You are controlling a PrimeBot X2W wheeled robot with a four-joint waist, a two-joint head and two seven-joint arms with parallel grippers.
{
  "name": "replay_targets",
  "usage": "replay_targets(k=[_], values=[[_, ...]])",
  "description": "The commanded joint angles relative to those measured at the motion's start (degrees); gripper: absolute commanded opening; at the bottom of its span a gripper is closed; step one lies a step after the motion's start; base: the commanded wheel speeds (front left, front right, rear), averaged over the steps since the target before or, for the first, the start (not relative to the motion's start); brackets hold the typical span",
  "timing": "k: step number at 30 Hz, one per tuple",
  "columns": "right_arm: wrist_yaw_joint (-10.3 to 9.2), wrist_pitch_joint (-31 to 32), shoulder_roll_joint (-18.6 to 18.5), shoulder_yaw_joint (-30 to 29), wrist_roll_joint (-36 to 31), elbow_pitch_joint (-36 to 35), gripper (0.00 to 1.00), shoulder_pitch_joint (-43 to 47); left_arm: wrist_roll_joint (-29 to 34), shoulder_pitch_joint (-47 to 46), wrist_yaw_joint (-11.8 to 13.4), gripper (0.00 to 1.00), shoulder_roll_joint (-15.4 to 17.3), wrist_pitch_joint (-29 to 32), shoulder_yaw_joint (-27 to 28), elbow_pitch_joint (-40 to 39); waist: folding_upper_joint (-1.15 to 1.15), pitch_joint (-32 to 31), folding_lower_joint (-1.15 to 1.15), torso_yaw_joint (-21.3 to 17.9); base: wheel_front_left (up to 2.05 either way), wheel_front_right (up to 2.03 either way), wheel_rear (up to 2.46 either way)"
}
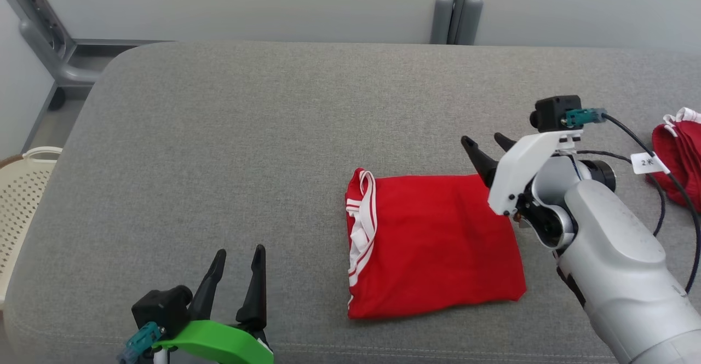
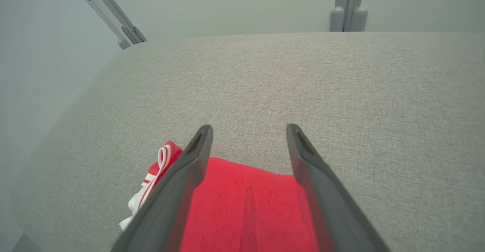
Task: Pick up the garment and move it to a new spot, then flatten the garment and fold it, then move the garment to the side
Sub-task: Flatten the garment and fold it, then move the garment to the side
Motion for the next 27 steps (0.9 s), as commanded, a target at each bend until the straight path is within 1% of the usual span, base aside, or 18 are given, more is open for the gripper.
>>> replay_targets(k=[1, 6, 12, 18, 21, 22, 23, 24, 25, 26, 27], values=[[0.00, -0.4, -0.6, -0.4, 0.4, -0.5, 1.00, 1.0, 0.7, 0.4, 0.2, 1.00, 0.2, 0.2, 0.0, -0.2, 0.00, 0.1, 0.00, -0.6, 0.00, 0.00, 0.00], [0.00, -0.6, -3.1, -2.4, 1.5, -1.9, 1.00, 5.5, 0.7, 0.5, 0.5, 1.00, 0.3, 0.4, -0.3, -0.7, 0.00, 0.5, 0.00, -1.6, 0.00, 0.00, 0.00], [0.00, -0.5, -4.4, -3.8, 1.5, -3.1, 1.00, 9.8, 0.7, 0.1, 0.5, 1.00, 0.6, 0.6, -0.5, -1.0, 0.00, 0.9, 0.00, -1.7, 0.00, 0.00, 0.00], [0.00, -1.4, -3.9, -5.7, 1.4, -4.4, 1.00, 12.2, 0.7, -0.1, 0.7, 1.00, 0.8, 0.6, -0.5, -1.2, 0.00, 1.2, 0.00, -1.2, 0.00, 0.00, 0.00], [0.00, -2.8, -3.2, -5.3, 1.0, -6.3, 1.00, 12.6, 0.7, -0.2, 0.9, 1.00, 0.9, 0.5, -0.3, -1.4, 0.00, 1.3, 0.00, -0.8, 0.00, 0.00, 0.00], [0.00, -3.5, -2.9, -5.2, 1.0, -6.9, 0.94, 12.7, 0.7, -0.2, 0.9, 1.00, 0.9, 0.5, -0.3, -1.5, 0.00, 1.3, 0.00, -0.6, 0.00, 0.00, 0.00], [0.00, -4.2, -2.7, -4.9, 0.9, -7.5, 0.54, 13.0, 0.7, -0.3, 0.9, 1.00, 1.0, 0.5, -0.3, -1.6, 0.00, 1.3, 0.00, -0.3, 0.00, 0.00, 0.00], [0.00, -4.9, -2.4, -4.5, 0.5, -7.9, 0.34, 13.3, 0.7, -0.3, 1.0, 1.00, 1.0, 0.6, -0.2, -1.6, 0.00, 1.4, 0.00, 0.1, 0.00, 0.00, 0.00], [0.00, -5.5, -2.1, -4.0, 0.2, -8.2, 0.20, 13.6, 0.7, -0.4, 0.9, 1.00, 1.0, 0.6, -0.2, -1.7, 0.00, 1.4, 0.00, 0.5, 0.00, 0.00, 0.00], [0.00, -6.1, -1.7, -3.4, -0.2, -8.2, 0.08, 13.8, 0.7, -0.5, 1.0, 1.00, 1.0, 0.6, -0.2, -1.8, 0.00, 1.5, 0.00, 0.9, 0.00, 0.00, 0.00], [0.00, -6.7, -1.3, -3.0, -0.5, -8.1, 0.00, 13.9, 0.6, -0.5, 1.0, 1.00, 1.0, 0.6, -0.2, -1.9, 0.00, 1.6, 0.00, 1.4, 0.00, 0.00, 0.00]])
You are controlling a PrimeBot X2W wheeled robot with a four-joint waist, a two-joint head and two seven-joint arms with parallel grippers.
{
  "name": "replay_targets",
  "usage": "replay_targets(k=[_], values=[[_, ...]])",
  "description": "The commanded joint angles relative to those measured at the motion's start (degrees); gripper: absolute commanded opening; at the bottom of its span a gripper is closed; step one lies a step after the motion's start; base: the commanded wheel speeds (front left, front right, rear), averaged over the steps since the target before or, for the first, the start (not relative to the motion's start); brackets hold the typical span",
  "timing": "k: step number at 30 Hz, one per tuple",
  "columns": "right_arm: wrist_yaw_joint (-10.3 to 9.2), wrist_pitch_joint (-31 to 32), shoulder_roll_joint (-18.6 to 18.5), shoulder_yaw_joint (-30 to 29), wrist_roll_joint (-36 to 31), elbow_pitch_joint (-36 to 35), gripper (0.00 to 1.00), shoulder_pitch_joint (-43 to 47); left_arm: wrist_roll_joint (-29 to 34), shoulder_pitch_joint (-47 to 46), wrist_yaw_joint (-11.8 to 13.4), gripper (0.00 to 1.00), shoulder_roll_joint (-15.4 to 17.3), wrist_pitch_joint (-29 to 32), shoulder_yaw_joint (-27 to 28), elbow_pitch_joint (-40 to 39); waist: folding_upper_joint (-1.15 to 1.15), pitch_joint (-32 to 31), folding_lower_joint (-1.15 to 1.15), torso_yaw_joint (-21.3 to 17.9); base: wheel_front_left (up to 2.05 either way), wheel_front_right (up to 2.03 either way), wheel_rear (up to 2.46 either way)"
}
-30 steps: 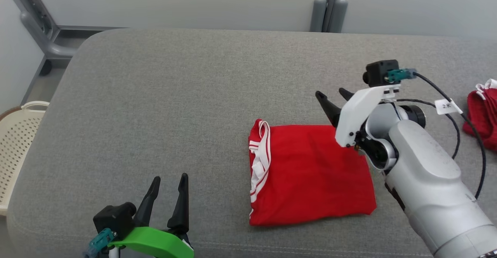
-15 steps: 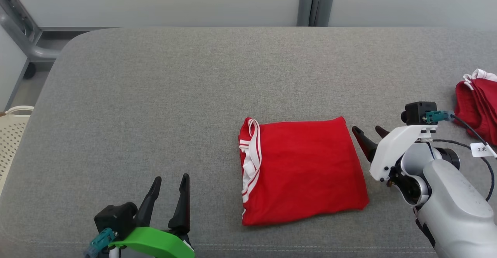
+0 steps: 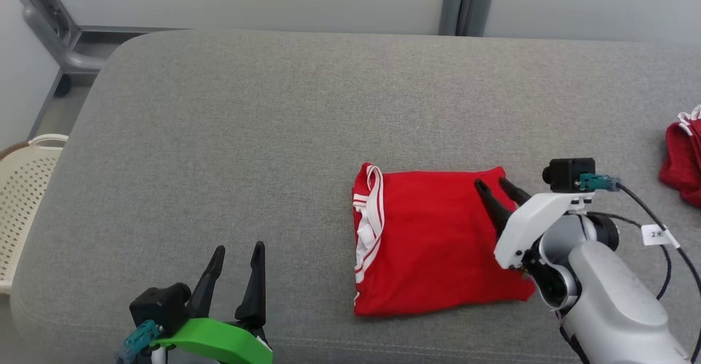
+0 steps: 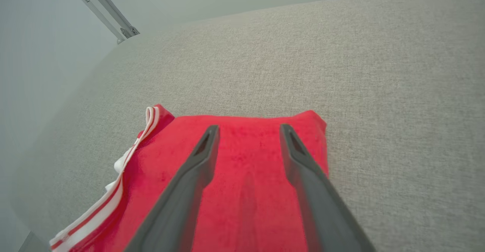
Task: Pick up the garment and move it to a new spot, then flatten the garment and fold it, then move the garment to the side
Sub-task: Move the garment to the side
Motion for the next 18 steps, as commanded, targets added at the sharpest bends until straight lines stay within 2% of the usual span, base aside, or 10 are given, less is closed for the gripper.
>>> replay_targets(k=[1, 5, 10, 18], values=[[0.00, -1.3, 0.9, 0.7, -0.5, 0.5, 0.00, 1.2, 0.4, -0.6, 0.1, 1.00, 0.3, -0.1, 0.1, -0.2, 0.00, 0.3, 0.00, 1.6, 0.00, 0.00, 0.00], [0.00, -3.2, 2.2, 1.9, -1.9, 3.2, 0.00, 0.8, 0.5, -0.9, 0.1, 1.00, 0.2, -0.1, 0.1, -0.4, 0.00, 0.9, 0.00, 4.1, 0.00, 0.00, 0.00], [0.00, -6.0, 3.7, 2.6, -4.2, 9.8, 0.00, -1.5, 0.5, -1.4, -0.1, 1.00, -0.2, -0.4, 0.1, -0.5, 0.00, 1.9, 0.00, 8.2, 0.00, 0.00, 0.00], [0.00, -7.9, 5.3, 4.8, -5.5, 16.8, 0.00, -4.6, 0.5, -1.5, -0.5, 1.00, -1.0, -0.7, 0.0, -0.2, 0.00, 2.9, 0.00, 12.3, 0.00, 0.00, 0.00]])
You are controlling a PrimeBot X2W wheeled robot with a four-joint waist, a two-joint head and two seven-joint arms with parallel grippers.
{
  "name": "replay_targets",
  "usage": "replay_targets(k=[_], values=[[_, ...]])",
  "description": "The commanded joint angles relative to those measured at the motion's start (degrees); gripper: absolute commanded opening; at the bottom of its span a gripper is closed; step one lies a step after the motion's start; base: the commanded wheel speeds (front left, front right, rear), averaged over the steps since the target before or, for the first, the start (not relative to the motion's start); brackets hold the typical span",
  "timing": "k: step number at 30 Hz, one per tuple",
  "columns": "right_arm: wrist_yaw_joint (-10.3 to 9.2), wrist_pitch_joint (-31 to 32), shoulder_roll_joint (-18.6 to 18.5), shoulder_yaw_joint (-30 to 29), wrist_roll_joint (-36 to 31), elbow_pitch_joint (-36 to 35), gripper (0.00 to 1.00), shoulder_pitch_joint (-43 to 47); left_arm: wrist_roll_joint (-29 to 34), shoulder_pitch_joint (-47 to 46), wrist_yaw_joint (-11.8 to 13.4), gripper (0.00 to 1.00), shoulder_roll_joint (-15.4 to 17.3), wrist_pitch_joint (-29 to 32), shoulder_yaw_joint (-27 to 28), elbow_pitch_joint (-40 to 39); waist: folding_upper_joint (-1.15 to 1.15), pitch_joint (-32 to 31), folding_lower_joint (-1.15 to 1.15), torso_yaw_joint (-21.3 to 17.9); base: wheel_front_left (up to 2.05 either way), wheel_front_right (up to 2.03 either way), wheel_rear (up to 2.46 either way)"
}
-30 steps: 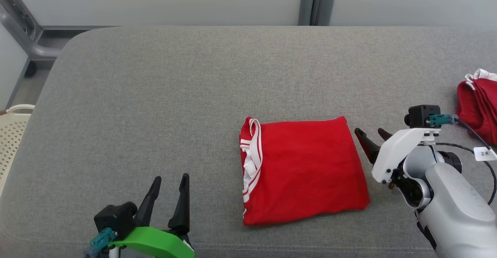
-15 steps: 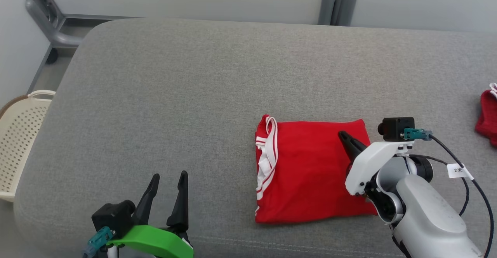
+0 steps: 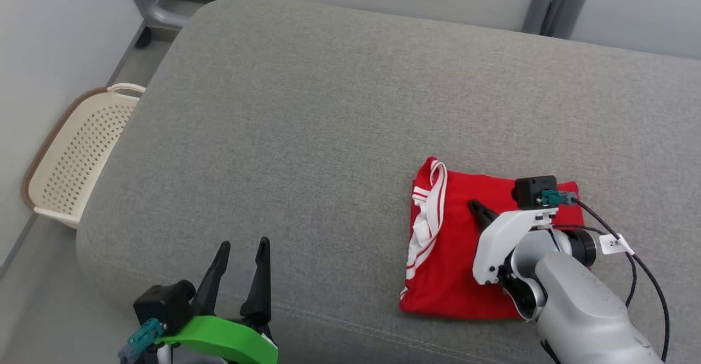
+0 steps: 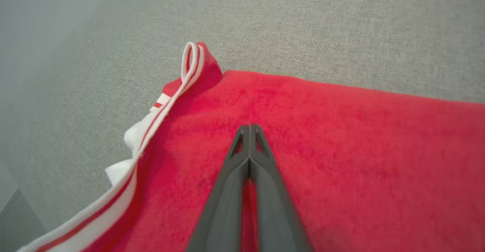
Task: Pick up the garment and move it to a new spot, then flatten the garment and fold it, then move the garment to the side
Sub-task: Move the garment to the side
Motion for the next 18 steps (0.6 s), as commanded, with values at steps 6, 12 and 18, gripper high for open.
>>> replay_targets(k=[6, 12, 18], values=[[0.00, -1.2, 1.7, 3.4, -0.3, 4.5, 0.00, -3.1, 0.4, -1.1, -0.7, 1.00, -0.7, -0.5, -0.4, 0.6, 0.00, 1.4, 0.00, 4.6, 0.00, 0.00, 0.00], [0.00, -2.3, 3.2, 7.5, 0.8, 6.9, 0.00, -5.8, 0.5, -1.1, -0.9, 1.00, -1.0, -0.7, -0.5, 1.0, 0.00, 1.5, 0.00, 5.9, 0.00, 0.00, 0.00], [0.00, -3.4, 3.8, 12.2, 3.1, 7.9, 0.00, -7.3, 0.4, -0.9, -1.0, 1.00, -0.9, -0.7, -0.6, 1.3, 0.00, 1.3, 0.00, 5.4, 0.00, 0.00, 0.00]])
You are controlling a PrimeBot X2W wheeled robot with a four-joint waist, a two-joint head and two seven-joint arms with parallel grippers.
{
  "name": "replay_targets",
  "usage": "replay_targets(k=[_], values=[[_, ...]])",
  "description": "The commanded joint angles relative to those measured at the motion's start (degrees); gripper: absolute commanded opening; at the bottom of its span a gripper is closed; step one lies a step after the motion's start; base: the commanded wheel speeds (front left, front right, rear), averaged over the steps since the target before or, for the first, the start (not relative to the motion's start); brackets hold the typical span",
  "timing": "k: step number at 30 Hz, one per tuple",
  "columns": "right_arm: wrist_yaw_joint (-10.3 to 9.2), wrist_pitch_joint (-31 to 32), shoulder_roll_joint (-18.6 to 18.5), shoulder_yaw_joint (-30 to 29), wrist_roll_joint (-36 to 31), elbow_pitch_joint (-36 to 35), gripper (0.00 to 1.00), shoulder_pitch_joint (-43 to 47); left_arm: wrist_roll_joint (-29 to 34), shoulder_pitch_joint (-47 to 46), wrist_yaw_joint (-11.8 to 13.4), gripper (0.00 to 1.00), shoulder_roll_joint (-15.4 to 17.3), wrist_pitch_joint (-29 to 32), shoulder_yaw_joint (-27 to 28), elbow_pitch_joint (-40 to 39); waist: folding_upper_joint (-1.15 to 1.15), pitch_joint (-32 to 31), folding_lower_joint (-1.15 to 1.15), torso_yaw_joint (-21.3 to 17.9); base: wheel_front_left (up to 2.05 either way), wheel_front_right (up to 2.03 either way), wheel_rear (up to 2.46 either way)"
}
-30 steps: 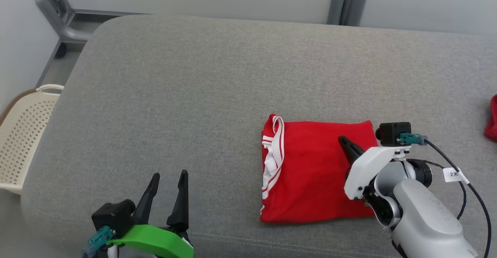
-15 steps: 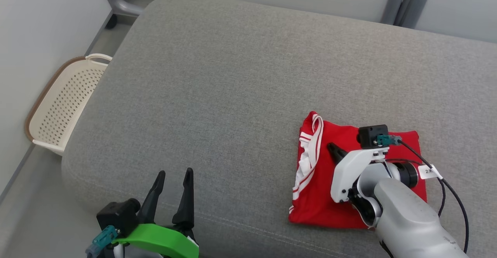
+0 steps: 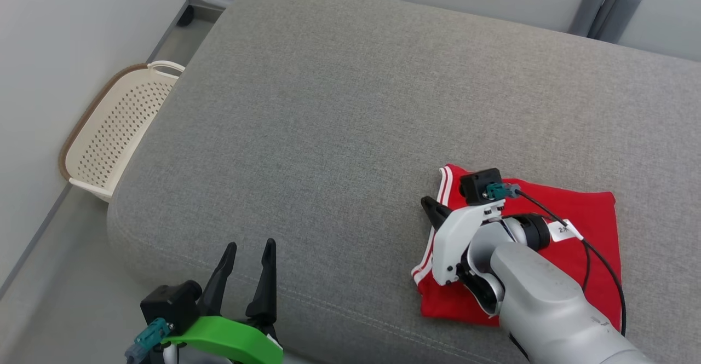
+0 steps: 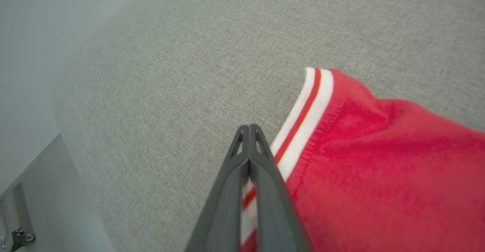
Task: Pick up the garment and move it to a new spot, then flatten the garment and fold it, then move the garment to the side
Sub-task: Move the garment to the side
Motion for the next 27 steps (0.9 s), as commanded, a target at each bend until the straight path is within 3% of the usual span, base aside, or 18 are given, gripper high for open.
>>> replay_targets(k=[1, 7, 16, 17, 19, 20, 21, 22, 27], values=[[0.00, -0.8, -0.2, 0.7, 1.5, -0.3, 0.00, -0.7, 0.4, -0.5, -0.2, 1.00, 0.2, -0.4, 0.0, 0.0, 0.00, -0.1, 0.00, -0.6, 0.00, 0.00, 0.00], [0.00, -3.2, -0.1, 3.5, 5.0, -2.7, 0.00, -3.0, 0.1, 0.6, 0.3, 1.00, 1.0, -0.1, 0.4, -0.3, 0.00, -1.8, 0.00, -4.6, 0.00, 0.00, 0.00], [-0.01, -5.8, -7.6, 2.2, 4.8, -1.3, 0.00, -4.9, -0.1, 2.1, 1.2, 1.00, 1.8, 0.5, 0.4, -1.4, 0.00, -4.6, 0.00, -12.1, 0.00, 0.00, 0.00], [-0.01, -5.8, -8.6, 1.9, 4.8, -1.0, 0.07, -4.8, 0.0, 2.1, 1.4, 1.00, 2.0, 0.6, 0.4, -1.6, 0.00, -4.7, 0.00, -12.8, 0.00, 0.00, 0.00], [-0.01, -5.6, -10.2, 1.4, 4.9, -0.8, 0.46, -4.3, 0.0, 2.2, 1.5, 1.00, 2.2, 0.8, 0.4, -2.0, 0.00, -4.9, 0.00, -14.0, 0.00, 0.00, 0.00], [-0.01, -5.6, -10.2, 1.4, 4.9, -0.8, 0.46, -4.3, 0.0, 2.2, 1.5, 1.00, 2.2, 0.8, 0.4, -2.0, 0.00, -4.9, 0.00, -14.0, 0.00, 0.00, 0.00], [-0.01, -5.5, -11.1, 1.1, 5.0, -0.7, 0.80, -4.0, 0.1, 2.2, 1.6, 1.00, 2.3, 0.9, 0.4, -2.1, 0.00, -4.9, 0.00, -14.5, 0.00, 0.00, 0.00], [-0.01, -5.5, -12.1, 0.9, 5.0, -0.8, 1.00, -3.6, 0.1, 2.2, 1.8, 1.00, 2.4, 0.9, 0.5, -2.2, 0.00, -4.8, 0.00, -15.0, 0.00, 0.00, 0.00], [-0.01, -4.2, -15.6, -0.1, 5.8, -1.8, 1.00, -1.2, 0.2, 2.4, 2.1, 1.00, 3.0, 1.2, 0.7, -2.8, 0.00, -4.5, 0.00, -16.3, 0.00, 0.00, 0.00]])
